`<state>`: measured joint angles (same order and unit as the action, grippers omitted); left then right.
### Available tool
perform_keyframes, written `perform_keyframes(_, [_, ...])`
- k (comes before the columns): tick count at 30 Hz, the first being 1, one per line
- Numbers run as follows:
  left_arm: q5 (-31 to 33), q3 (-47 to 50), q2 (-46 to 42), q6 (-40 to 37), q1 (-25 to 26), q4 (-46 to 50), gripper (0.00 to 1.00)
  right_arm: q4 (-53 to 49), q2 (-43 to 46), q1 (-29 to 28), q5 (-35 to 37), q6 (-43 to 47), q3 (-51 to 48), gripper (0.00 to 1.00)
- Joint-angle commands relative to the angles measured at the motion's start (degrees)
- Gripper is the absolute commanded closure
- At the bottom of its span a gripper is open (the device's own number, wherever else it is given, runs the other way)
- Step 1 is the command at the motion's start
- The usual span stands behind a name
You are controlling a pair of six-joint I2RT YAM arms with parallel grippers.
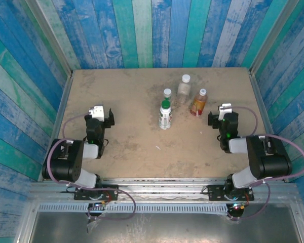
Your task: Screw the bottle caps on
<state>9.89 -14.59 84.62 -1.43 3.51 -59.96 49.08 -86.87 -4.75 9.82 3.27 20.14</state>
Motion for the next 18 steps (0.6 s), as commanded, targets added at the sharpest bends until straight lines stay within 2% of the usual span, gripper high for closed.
perform_keyframes(1, [-0.89, -1.20, 1.70, 3.02, -1.39, -1.60, 0.06, 0.91, -0.26, 0.22, -1.21, -1.02, 2.34, 0.00])
perform_keyframes(2, [-1.05, -1.25, 1.51, 3.05, -1.40, -1.04, 0.06, -1.43, 0.36, 0.26, -1.41, -0.81, 3.01, 0.00])
perform_keyframes(18, [-1.00, -1.40, 1.66, 2.93, -1.39, -1.00, 0.06, -0.65, 0.31, 0.14, -1.43, -0.63, 2.74, 0.00])
